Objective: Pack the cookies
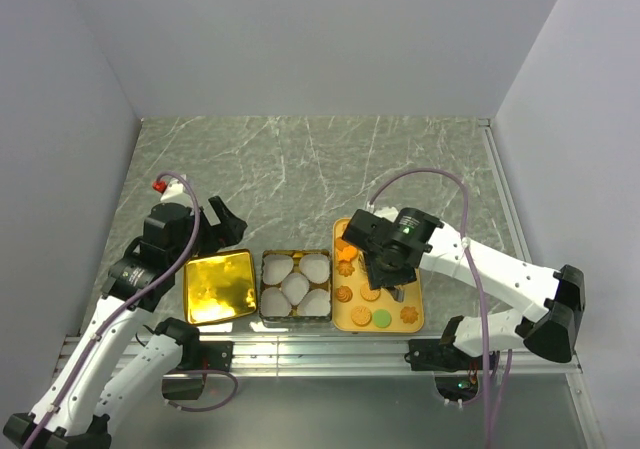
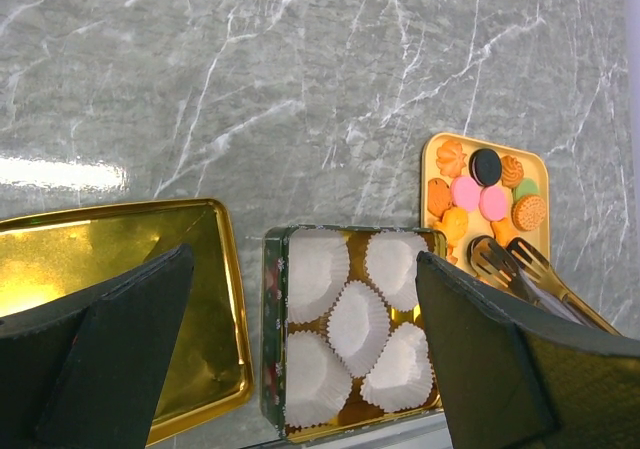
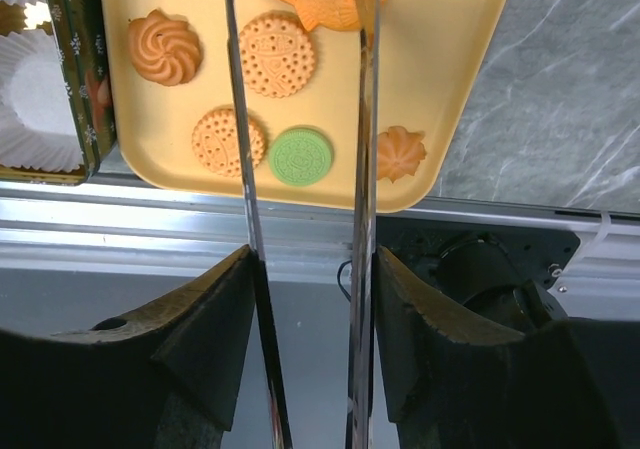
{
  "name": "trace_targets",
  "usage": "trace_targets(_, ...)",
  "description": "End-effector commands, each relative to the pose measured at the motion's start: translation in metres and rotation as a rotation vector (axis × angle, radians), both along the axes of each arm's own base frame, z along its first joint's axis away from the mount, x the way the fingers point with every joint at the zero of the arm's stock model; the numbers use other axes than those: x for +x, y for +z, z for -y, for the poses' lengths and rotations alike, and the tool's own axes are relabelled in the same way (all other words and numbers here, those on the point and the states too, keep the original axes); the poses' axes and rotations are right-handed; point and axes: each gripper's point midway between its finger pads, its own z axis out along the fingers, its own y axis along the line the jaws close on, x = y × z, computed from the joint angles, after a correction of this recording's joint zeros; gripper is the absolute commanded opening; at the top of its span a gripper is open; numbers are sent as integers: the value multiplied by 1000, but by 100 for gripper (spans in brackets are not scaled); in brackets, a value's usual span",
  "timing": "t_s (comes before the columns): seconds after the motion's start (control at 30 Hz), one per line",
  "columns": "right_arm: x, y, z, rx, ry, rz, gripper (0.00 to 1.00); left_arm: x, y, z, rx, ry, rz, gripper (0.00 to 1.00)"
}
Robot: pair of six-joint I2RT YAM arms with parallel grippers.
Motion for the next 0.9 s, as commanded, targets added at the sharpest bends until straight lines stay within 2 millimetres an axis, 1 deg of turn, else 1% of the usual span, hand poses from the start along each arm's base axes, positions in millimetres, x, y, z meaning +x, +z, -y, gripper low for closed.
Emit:
trace_targets(0.0, -5, -1, 12, -69, 11, -16, 54, 5, 9, 0, -9, 12, 35, 100)
trace_targets(0.13, -4, -7, 10, -77, 23, -25, 49, 6, 8, 0, -9, 19, 32, 99)
trace_targets(0.27, -3, -10, 8, -83, 35, -27, 46, 6, 7, -1, -6, 22, 27, 99)
trace_targets(0.33, 0, -8, 8, -87, 39, -18, 44, 7, 7, -1, -4, 23, 24, 100)
trace_targets(0.47, 6, -1, 9, -100, 49, 11, 42, 6, 7, 1, -7, 12, 28, 99)
trace_targets(0.53, 11, 8, 6, -90, 52, 38, 41, 5, 9, 2, -10, 3, 34, 99)
trace_targets(0.57, 14, 12, 8, -103, 51, 53, 41, 5, 9, 2, -12, 2, 37, 99)
trace_targets(0.63, 22, 24, 5, -90, 47, 85, 41, 4, 10, 2, -14, 1, 41, 99)
trace_targets(0.67, 27, 28, 7, -106, 46, 100, 41, 5, 10, 2, -14, 0, 43, 99)
trace_targets(0.7, 31, 37, 4, -86, 51, 120, 40, 4, 9, 2, -13, -1, 39, 100)
trace_targets(0.87, 48, 62, 0, -30, 34, 172, 39, 6, 8, 3, -9, -5, 29, 100)
